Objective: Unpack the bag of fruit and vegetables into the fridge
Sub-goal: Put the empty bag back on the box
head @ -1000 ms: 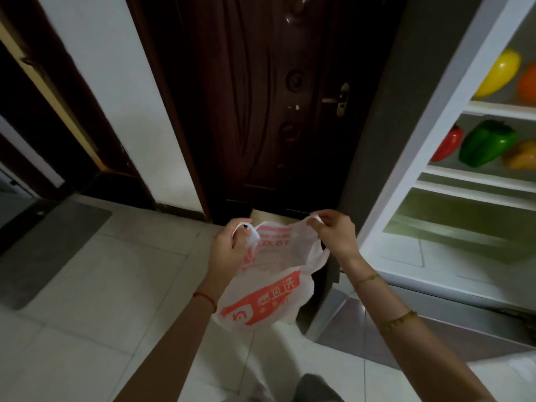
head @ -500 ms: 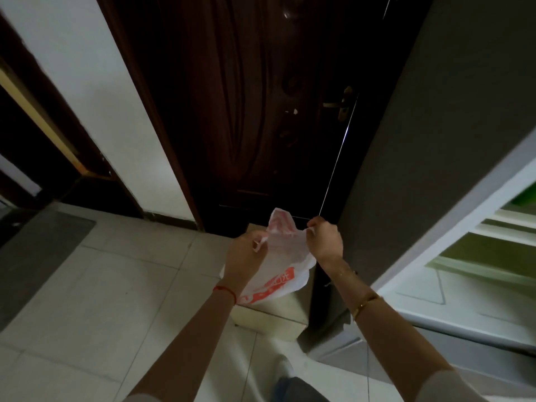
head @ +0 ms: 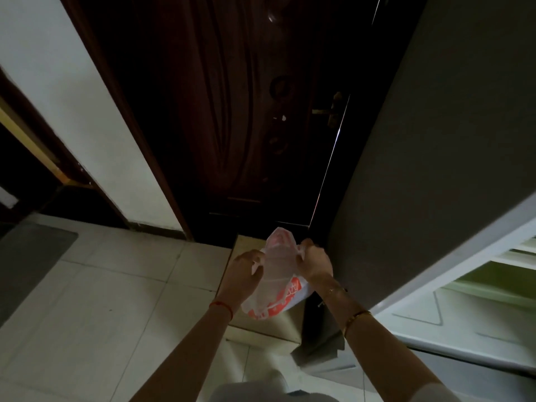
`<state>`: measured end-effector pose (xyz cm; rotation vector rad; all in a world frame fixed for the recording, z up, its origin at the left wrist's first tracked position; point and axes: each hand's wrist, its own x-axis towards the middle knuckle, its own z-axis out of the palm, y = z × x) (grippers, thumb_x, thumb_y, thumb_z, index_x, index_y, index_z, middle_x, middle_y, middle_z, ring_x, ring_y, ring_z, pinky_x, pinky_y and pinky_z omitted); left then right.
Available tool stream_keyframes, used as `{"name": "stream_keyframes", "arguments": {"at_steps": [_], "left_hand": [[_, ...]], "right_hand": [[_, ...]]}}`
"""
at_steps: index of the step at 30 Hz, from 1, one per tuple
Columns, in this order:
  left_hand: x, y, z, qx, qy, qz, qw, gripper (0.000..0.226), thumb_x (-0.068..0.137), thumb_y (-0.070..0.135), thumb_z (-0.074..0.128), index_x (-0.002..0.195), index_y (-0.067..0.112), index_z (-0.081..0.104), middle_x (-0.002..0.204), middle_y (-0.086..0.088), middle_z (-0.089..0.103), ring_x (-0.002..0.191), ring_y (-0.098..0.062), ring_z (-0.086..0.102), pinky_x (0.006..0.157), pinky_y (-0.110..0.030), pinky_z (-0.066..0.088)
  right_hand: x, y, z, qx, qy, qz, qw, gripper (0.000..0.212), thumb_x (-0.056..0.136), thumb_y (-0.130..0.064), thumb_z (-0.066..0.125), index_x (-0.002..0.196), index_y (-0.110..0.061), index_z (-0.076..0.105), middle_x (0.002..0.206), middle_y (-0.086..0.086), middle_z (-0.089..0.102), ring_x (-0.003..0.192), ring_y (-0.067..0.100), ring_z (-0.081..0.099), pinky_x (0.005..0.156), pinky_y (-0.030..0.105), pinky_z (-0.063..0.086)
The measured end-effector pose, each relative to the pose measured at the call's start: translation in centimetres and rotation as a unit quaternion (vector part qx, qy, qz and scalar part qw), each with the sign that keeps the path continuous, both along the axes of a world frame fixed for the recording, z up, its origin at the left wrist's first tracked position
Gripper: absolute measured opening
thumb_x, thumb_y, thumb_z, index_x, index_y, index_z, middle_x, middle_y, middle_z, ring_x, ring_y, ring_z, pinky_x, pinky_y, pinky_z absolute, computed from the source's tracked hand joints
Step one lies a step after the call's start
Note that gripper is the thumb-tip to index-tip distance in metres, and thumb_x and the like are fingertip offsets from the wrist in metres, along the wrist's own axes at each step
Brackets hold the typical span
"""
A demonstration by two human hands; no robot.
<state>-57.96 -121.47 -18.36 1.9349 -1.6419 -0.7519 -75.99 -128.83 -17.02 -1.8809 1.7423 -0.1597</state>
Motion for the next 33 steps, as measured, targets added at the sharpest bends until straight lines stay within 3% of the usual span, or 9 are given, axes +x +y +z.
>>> {"name": "stream_keyframes", "arguments": {"at_steps": [3, 7, 10, 15, 19, 23, 26, 33], "left_hand": [[-0.1, 0.2, -0.2, 0.009, -0.033, -0.023, 0.999, 0.034, 0.087, 0.023, 0.054, 0.121, 0.018, 0.06, 0.115, -0.001, 0.066, 0.107, -0.018, 0.061, 0.094, -0.033, 0.049], [-0.7, 0.9, 1.7, -0.047, -0.085, -0.044, 0.994, 0.038, 0.089, 0.022, 0.052, 0.126, 0.016, 0.057, 0.117, -0.005, 0.063, 0.107, -0.024, 0.059, 0.092, -0.036, 0.048], [-1.1, 2.0, 3.4, -0.117, -0.098, -0.053, 0.987, 0.041, 0.085, 0.019, 0.051, 0.125, 0.014, 0.057, 0.116, -0.006, 0.064, 0.105, -0.025, 0.059, 0.087, -0.035, 0.047], [-2.2, 4.7, 6.5, -0.183, -0.084, -0.068, 0.977, 0.04, 0.091, 0.026, 0.051, 0.13, 0.016, 0.055, 0.126, -0.002, 0.059, 0.115, -0.02, 0.054, 0.098, -0.037, 0.044], [-3.9, 7.7, 8.7, -0.223, -0.094, -0.107, 0.964, 0.04, 0.092, 0.027, 0.051, 0.132, 0.019, 0.052, 0.13, 0.001, 0.058, 0.12, -0.018, 0.051, 0.101, -0.036, 0.044], [-5.9, 10.5, 10.4, -0.249, -0.09, -0.141, 0.954, 0.04, 0.092, 0.02, 0.057, 0.132, 0.019, 0.052, 0.13, 0.002, 0.057, 0.12, -0.016, 0.049, 0.103, -0.03, 0.04], [-7.6, 12.5, 11.4, -0.261, -0.087, -0.168, 0.947, 0.039, 0.093, 0.018, 0.057, 0.131, 0.017, 0.053, 0.13, 0.001, 0.057, 0.121, -0.016, 0.049, 0.102, -0.026, 0.036], [-12.7, 15.4, 13.4, -0.295, -0.063, -0.238, 0.923, 0.037, 0.092, 0.02, 0.057, 0.129, 0.017, 0.055, 0.127, 0.0, 0.058, 0.119, -0.017, 0.05, 0.1, -0.035, 0.043]], "right_hand": [[0.0, 0.3, 1.2, -0.022, 0.035, 0.014, 0.999, 0.043, 0.096, -0.027, 0.051, 0.136, -0.011, 0.046, 0.131, 0.013, 0.056, 0.126, 0.032, 0.047, 0.103, 0.041, 0.042], [-0.8, 1.8, 3.6, -0.082, 0.004, 0.028, 0.996, 0.046, 0.097, -0.029, 0.052, 0.139, -0.013, 0.045, 0.135, 0.01, 0.053, 0.127, 0.029, 0.044, 0.106, 0.038, 0.039], [-1.8, 4.4, 5.6, -0.146, -0.036, 0.043, 0.988, 0.047, 0.096, -0.033, 0.055, 0.139, -0.016, 0.047, 0.133, 0.007, 0.056, 0.124, 0.027, 0.048, 0.106, 0.038, 0.041], [-3.9, 10.1, 8.4, -0.207, -0.081, 0.038, 0.974, 0.047, 0.095, -0.034, 0.055, 0.137, -0.015, 0.05, 0.127, 0.007, 0.059, 0.116, 0.025, 0.052, 0.102, 0.037, 0.044], [-5.9, 15.2, 9.9, -0.248, -0.086, 0.007, 0.965, 0.058, 0.091, -0.049, 0.041, 0.133, -0.013, 0.055, 0.118, 0.007, 0.063, 0.108, 0.023, 0.054, 0.094, 0.032, 0.046], [-8.6, 19.7, 10.8, -0.284, -0.082, -0.039, 0.954, 0.043, 0.095, -0.032, 0.058, 0.133, -0.013, 0.055, 0.122, 0.005, 0.062, 0.116, 0.021, 0.053, 0.099, 0.031, 0.044], [-10.9, 22.9, 11.4, -0.304, -0.071, -0.068, 0.948, 0.042, 0.096, -0.03, 0.059, 0.134, -0.014, 0.054, 0.127, 0.003, 0.061, 0.12, 0.02, 0.051, 0.103, 0.031, 0.042], [-16.8, 29.9, 13.3, -0.325, -0.031, -0.156, 0.932, 0.044, 0.096, -0.031, 0.059, 0.137, -0.014, 0.053, 0.132, 0.001, 0.058, 0.127, 0.018, 0.046, 0.108, 0.03, 0.037]]}}
